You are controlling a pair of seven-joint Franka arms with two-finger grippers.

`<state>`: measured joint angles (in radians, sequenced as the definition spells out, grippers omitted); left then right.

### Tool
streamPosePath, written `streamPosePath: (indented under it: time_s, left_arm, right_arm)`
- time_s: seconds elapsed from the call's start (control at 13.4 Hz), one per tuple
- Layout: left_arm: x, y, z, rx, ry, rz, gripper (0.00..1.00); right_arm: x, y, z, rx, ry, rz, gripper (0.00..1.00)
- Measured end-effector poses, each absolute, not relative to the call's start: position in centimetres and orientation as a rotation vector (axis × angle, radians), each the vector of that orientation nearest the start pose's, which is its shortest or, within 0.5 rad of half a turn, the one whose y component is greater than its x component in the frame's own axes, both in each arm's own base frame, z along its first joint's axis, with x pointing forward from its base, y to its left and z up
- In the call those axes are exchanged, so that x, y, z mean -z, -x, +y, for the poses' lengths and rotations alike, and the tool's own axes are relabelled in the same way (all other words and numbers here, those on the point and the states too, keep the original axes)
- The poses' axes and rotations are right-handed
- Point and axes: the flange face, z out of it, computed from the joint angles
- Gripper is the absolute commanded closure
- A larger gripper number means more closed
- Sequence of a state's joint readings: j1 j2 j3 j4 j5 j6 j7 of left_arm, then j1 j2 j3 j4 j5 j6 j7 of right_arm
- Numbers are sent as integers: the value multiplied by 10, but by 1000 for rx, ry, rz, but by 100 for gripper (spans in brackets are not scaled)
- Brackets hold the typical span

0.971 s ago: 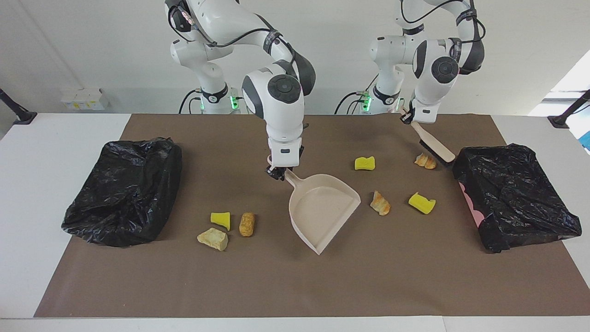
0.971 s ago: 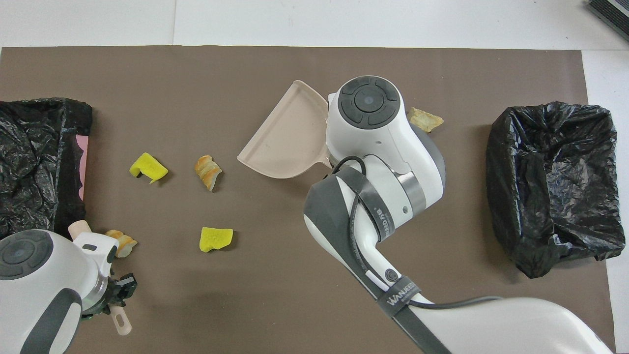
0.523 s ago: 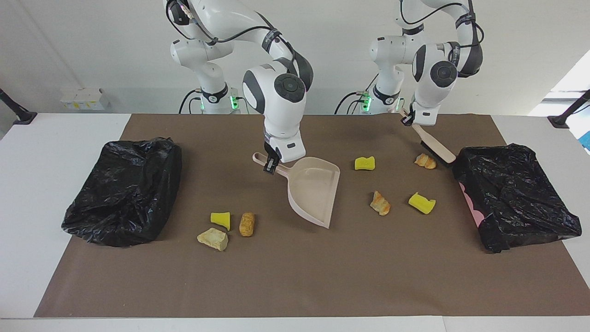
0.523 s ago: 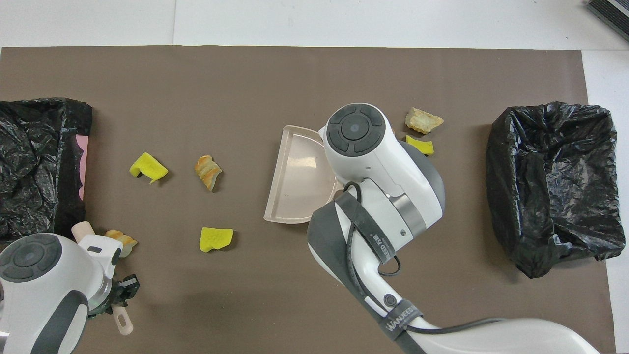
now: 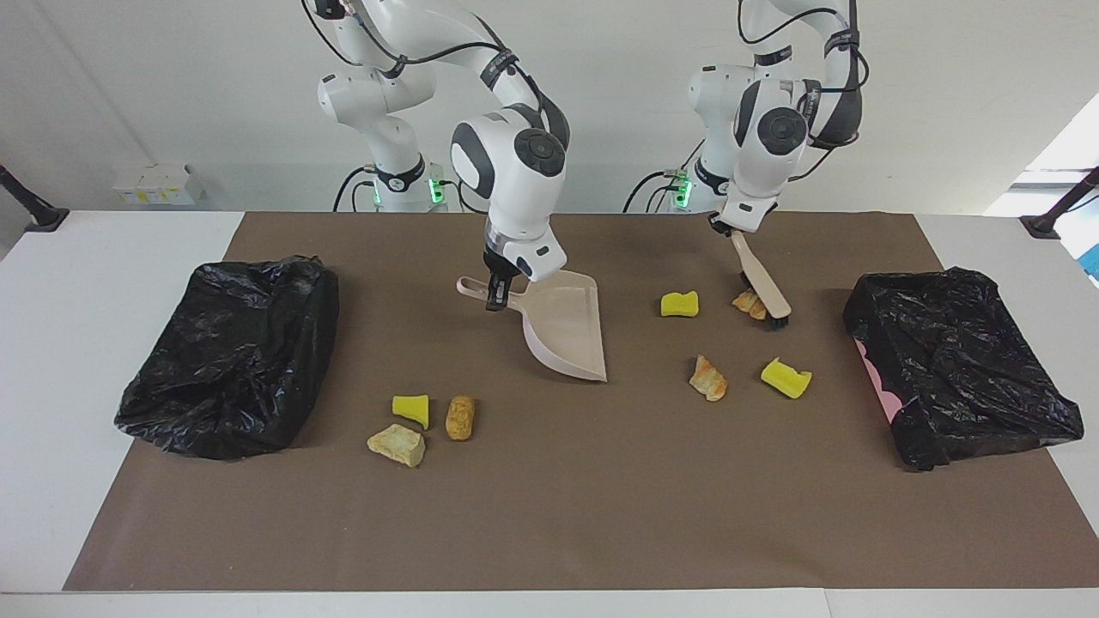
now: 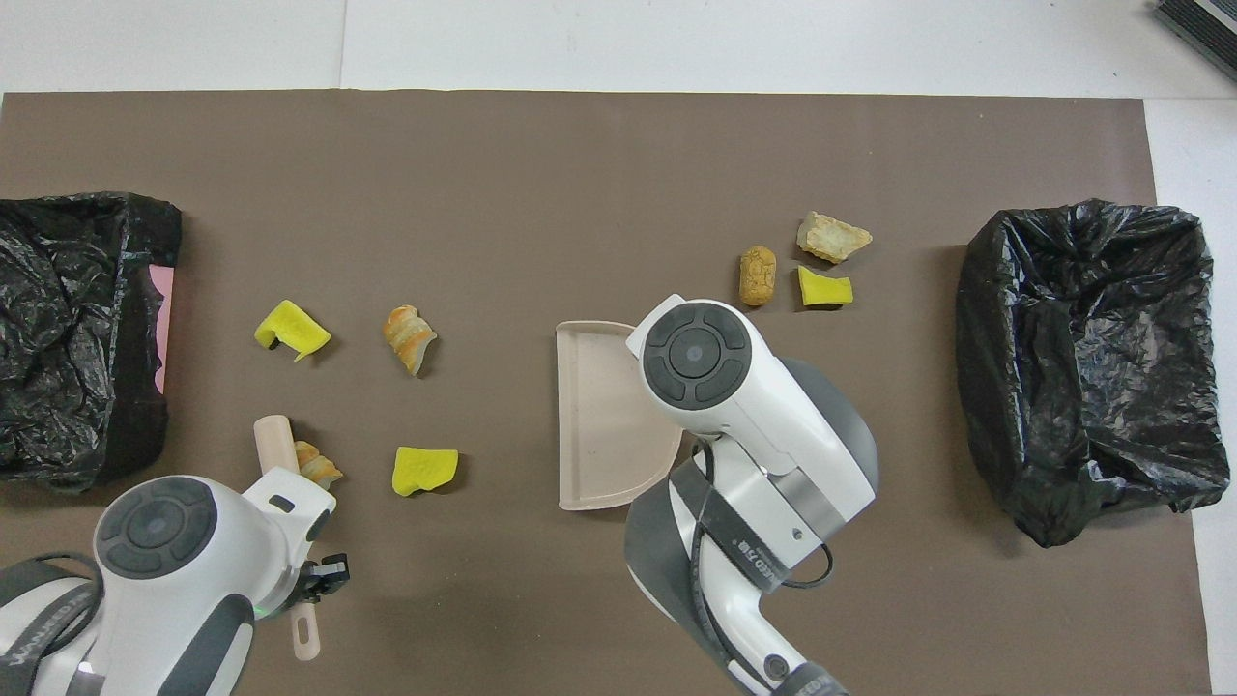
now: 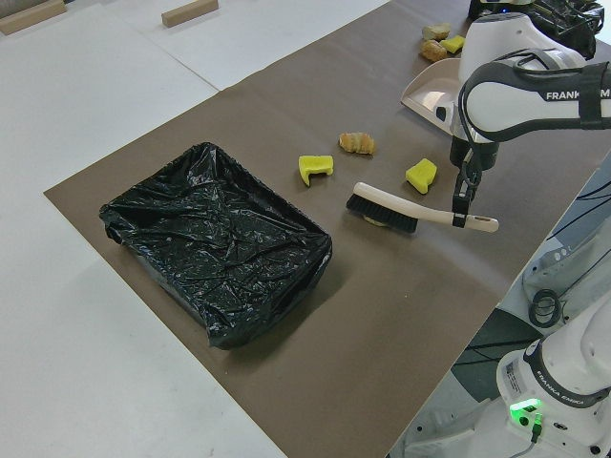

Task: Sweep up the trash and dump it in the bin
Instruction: 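Sweep the sponge and bread into the dustpan with the left gripper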

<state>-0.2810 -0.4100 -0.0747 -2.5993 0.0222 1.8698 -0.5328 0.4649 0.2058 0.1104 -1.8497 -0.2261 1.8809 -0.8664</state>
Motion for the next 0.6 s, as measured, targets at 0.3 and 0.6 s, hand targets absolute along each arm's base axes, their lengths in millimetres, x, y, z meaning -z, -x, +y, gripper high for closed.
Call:
streamPosePath:
  time_s: [0.3, 0.6]
  left_arm:
    - [-373, -327, -176, -337, 3021, -120, 100]
    - [-366, -325, -209, -300, 3098, -62, 100]
  right_arm:
    - [-387, -495, 330, -272, 2312, -2379, 100]
    - [-376, -495, 339, -232, 2325, -2372, 100]
